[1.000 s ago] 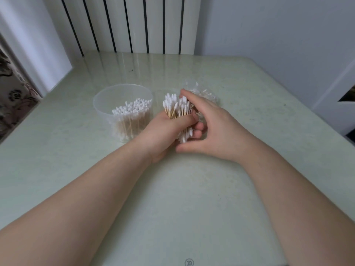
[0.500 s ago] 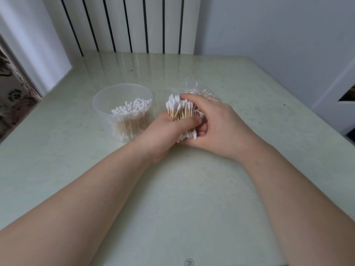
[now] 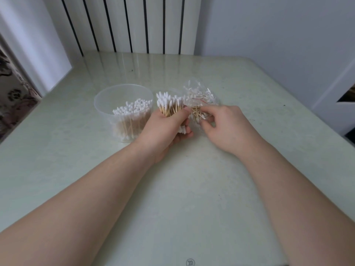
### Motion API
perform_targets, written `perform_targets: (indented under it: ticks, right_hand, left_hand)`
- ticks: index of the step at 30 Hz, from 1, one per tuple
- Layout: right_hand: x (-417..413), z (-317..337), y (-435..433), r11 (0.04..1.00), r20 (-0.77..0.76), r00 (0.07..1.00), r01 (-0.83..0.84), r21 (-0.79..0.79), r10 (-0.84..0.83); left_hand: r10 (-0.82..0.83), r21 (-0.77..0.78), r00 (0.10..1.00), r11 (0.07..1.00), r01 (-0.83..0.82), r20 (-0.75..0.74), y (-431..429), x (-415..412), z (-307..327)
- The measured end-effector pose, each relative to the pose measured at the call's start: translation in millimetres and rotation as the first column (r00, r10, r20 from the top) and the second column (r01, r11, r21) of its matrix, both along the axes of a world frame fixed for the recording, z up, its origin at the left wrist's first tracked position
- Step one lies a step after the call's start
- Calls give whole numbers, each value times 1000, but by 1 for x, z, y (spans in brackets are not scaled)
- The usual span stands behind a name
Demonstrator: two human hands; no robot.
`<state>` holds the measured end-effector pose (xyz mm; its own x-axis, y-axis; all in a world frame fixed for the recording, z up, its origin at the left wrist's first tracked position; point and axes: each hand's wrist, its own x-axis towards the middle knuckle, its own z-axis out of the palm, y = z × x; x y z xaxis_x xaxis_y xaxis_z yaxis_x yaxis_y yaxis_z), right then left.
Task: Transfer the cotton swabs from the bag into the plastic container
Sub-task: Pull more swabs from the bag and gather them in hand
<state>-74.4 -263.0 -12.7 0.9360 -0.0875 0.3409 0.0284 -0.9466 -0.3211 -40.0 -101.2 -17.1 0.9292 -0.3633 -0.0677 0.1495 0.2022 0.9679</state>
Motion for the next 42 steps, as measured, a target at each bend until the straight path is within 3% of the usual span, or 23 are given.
perform_targets:
  ticks: [3, 8, 19, 26, 33, 42]
  right_hand:
    - [5, -3, 2, 998, 45, 999, 5, 64, -8]
    - [17, -5, 3, 996, 80, 994, 77, 43, -81]
    - [17, -5, 5, 985, 18, 985, 174, -7, -174]
    - [13, 2, 1, 996, 78, 993, 86, -9, -85]
    - [4, 14, 0, 989, 287, 958, 48, -137, -7]
    - [4, 10, -7, 974, 176, 984, 3, -228, 38]
  left_hand:
    - [-27, -6, 1000, 1000, 27, -1, 0, 0, 0]
    - [-53, 1, 999, 999, 53, -8, 2, -1, 1]
    - [-116, 65, 992, 992, 113, 52, 2, -3, 0]
    - [-95, 97, 989, 992, 84, 116, 1, -3, -3]
    - [3, -44, 999, 999, 0, 52, -1, -2, -6]
    - [39, -95, 998, 995, -34, 51, 0, 4, -8]
